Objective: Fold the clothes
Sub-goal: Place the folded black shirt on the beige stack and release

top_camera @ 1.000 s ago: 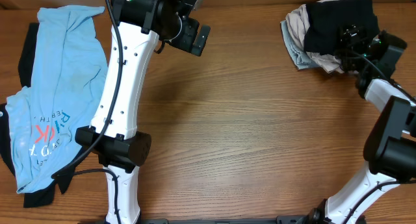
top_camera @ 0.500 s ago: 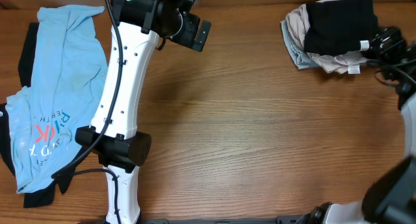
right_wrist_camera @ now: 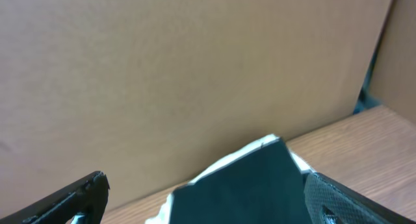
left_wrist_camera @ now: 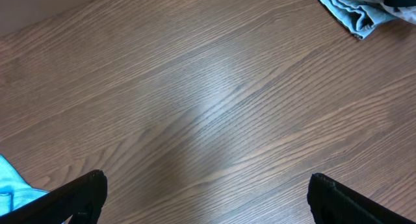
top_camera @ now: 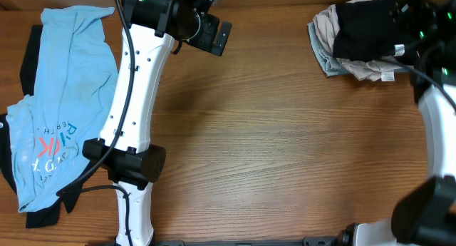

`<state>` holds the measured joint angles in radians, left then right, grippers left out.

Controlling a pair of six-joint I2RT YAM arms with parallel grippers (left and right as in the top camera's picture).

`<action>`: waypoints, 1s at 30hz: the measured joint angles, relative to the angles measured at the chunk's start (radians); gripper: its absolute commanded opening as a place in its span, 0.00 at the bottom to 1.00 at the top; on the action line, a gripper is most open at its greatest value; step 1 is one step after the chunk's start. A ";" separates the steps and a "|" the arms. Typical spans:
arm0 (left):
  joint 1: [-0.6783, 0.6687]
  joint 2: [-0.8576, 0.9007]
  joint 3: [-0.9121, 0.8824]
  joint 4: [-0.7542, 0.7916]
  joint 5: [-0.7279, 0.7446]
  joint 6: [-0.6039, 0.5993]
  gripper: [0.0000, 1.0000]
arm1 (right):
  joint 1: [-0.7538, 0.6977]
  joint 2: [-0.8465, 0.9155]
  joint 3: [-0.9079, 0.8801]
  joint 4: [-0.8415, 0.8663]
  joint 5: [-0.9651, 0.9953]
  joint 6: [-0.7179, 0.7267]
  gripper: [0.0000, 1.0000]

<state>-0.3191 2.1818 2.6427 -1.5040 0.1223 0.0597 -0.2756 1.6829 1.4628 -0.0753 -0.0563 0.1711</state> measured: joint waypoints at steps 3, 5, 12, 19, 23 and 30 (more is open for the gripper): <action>0.000 0.000 0.000 0.000 0.000 0.000 1.00 | 0.009 0.122 0.167 -0.094 0.042 -0.045 1.00; 0.000 0.000 0.000 0.000 0.000 0.000 1.00 | 0.007 0.187 0.235 -0.148 0.058 -0.061 1.00; 0.000 0.000 0.000 0.000 -0.025 0.000 1.00 | 0.005 0.440 0.306 -0.367 0.088 -0.089 1.00; 0.000 0.000 0.000 0.000 -0.041 0.000 1.00 | 0.005 0.578 0.338 -0.472 0.096 -0.082 1.00; 0.000 0.000 0.000 0.000 -0.045 0.000 1.00 | 0.004 0.571 0.349 -0.507 0.092 -0.075 1.00; 0.000 0.000 0.000 0.000 -0.045 0.000 1.00 | 0.000 0.455 0.528 -0.805 0.068 -0.067 1.00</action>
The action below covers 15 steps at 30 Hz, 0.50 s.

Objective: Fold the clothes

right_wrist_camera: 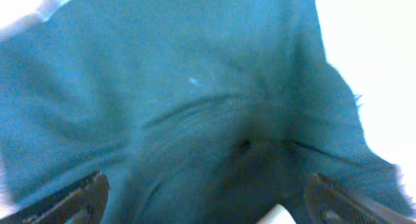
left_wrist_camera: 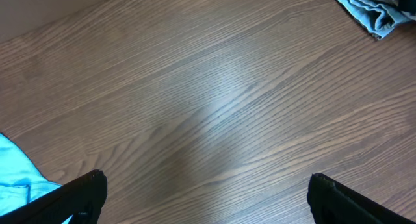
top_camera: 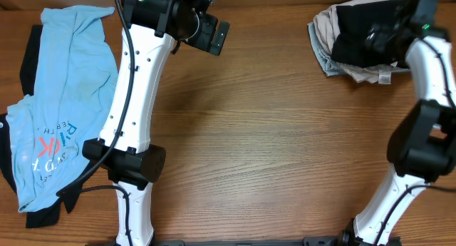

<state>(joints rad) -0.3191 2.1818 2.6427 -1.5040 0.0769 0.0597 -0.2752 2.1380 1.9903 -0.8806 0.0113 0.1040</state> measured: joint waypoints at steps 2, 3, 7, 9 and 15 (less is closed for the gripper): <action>0.000 0.000 0.000 0.000 0.000 0.000 1.00 | 0.000 -0.067 0.093 -0.098 -0.015 0.001 1.00; 0.000 0.000 0.000 0.000 0.000 0.000 1.00 | 0.000 -0.112 0.146 -0.148 -0.024 0.001 1.00; 0.000 0.000 0.000 0.000 -0.002 0.000 1.00 | 0.001 -0.335 0.336 -0.354 -0.064 0.001 1.00; 0.000 0.000 0.000 0.000 -0.003 0.000 1.00 | 0.001 -0.450 0.383 -0.396 -0.084 0.001 1.00; 0.000 0.000 0.000 0.000 -0.003 0.000 1.00 | 0.001 -0.707 0.424 -0.407 -0.117 0.001 1.00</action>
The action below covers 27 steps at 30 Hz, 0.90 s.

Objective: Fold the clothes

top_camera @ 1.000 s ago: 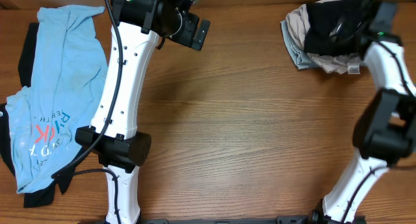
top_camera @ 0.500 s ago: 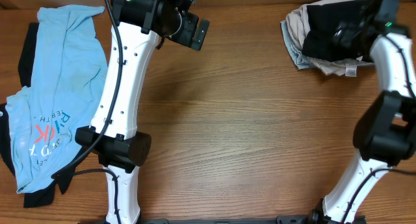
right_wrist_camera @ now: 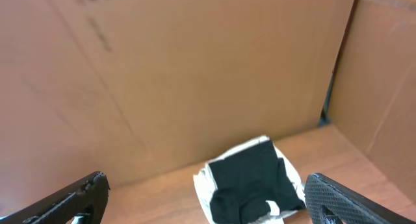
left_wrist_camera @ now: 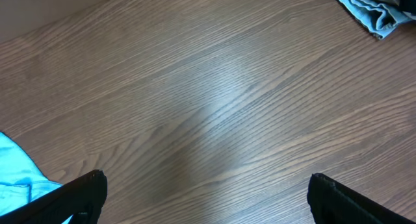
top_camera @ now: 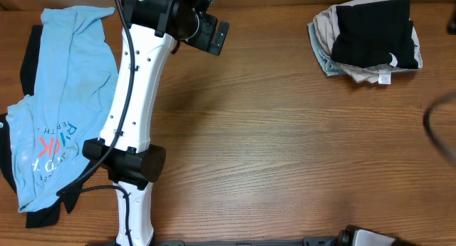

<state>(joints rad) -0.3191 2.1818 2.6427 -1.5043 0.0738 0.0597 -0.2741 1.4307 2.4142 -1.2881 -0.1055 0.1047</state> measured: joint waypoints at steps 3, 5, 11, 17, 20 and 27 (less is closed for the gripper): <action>0.000 0.000 0.000 0.000 0.000 0.000 1.00 | 0.000 -0.040 -0.002 -0.007 -0.003 0.000 1.00; 0.000 0.000 0.000 0.000 0.000 0.000 1.00 | 0.000 -0.053 -0.006 -0.007 -0.003 0.000 1.00; 0.000 0.000 0.000 0.000 0.000 0.000 1.00 | 0.005 -0.063 -0.022 -0.014 -0.002 0.000 1.00; 0.000 0.000 0.000 0.000 0.000 0.000 1.00 | 0.090 -0.155 -0.148 0.107 -0.003 -0.001 1.00; 0.000 0.000 0.000 0.000 0.000 0.000 1.00 | 0.129 -0.239 -0.296 0.268 -0.009 0.000 1.00; 0.000 0.000 0.000 0.000 0.000 0.000 1.00 | 0.210 -0.450 -0.816 0.686 -0.011 0.000 1.00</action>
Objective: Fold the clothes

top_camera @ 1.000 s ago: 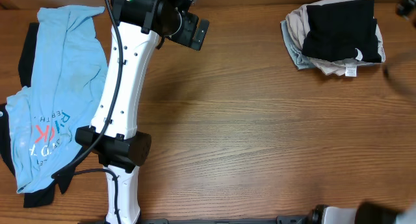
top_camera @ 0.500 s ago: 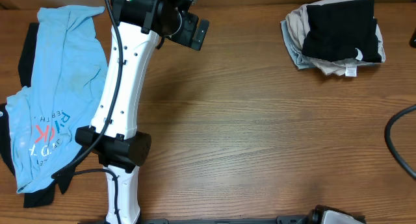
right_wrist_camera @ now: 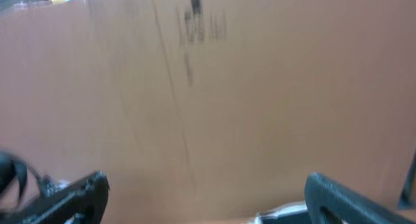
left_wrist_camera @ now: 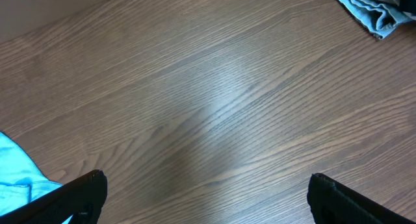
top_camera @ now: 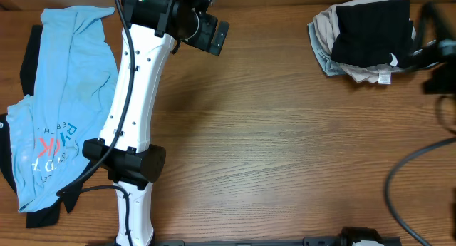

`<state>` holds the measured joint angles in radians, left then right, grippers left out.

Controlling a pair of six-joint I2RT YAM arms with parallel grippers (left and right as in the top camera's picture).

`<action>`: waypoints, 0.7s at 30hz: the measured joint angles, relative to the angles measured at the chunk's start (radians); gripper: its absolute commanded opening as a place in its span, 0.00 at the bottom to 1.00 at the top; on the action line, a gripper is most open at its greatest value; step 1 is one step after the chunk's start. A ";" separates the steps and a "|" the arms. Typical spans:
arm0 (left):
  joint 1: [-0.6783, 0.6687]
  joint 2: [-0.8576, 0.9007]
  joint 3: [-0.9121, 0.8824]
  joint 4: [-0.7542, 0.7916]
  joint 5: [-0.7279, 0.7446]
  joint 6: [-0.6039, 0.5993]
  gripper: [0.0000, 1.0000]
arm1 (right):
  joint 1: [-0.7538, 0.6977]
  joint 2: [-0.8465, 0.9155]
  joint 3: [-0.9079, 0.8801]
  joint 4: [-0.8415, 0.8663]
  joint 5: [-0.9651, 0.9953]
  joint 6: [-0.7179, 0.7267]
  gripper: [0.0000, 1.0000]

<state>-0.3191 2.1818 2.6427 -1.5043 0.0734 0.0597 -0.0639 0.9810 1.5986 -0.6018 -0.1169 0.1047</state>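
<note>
A light blue T-shirt (top_camera: 64, 96) with red and white lettering lies rumpled at the table's left, over a black garment (top_camera: 30, 57). At the back right sits a folded pile: a black piece (top_camera: 374, 32) on top of beige and blue-grey ones (top_camera: 324, 39). My left gripper (top_camera: 210, 33) hangs over the back of the table. Its fingers are open above bare wood (left_wrist_camera: 207, 201). My right arm (top_camera: 436, 50) is a blur at the right edge beside the pile. The right gripper (right_wrist_camera: 207, 201) is open and faces a cardboard wall.
A brown cardboard wall (right_wrist_camera: 208, 87) stands behind the table. The wooden tabletop (top_camera: 285, 146) spreads between the T-shirt and the pile. A corner of the blue-grey folded piece (left_wrist_camera: 370, 13) and a tip of the T-shirt (left_wrist_camera: 16, 175) show in the left wrist view.
My right arm, almost out of the overhead view before, now shows blurred beside the pile. Its camera now sees mostly wall and only a sliver of the pile. The left arm has not moved.
My right gripper was open over the folded pile, then right up against the black piece on top. Then it was away from the pile, which lay neat with the black piece uppermost. Now the arm is at the right edge. The left arm barely moved.
</note>
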 measured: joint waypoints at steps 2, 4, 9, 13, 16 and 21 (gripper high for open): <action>0.000 0.000 0.000 0.000 0.000 0.000 1.00 | 0.018 -0.050 -0.152 0.099 0.001 -0.001 1.00; 0.000 0.000 0.000 0.000 0.000 0.000 1.00 | 0.036 -0.098 -0.312 0.201 0.001 -0.001 1.00; 0.000 0.000 0.000 0.000 0.000 0.000 1.00 | 0.086 -0.247 -0.711 0.469 0.001 0.000 1.00; 0.000 0.000 0.000 0.000 0.000 0.000 1.00 | 0.127 -0.392 -0.993 0.650 0.001 0.000 1.00; 0.000 0.000 0.000 0.000 0.000 0.000 1.00 | 0.150 -0.476 -1.155 0.740 0.001 -0.001 1.00; 0.000 0.000 0.000 0.000 -0.001 0.000 1.00 | 0.165 -0.605 -1.401 0.904 0.001 -0.001 1.00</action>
<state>-0.3191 2.1818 2.6427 -1.5043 0.0727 0.0597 0.1009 0.3763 0.1974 0.3023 -0.1158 0.1040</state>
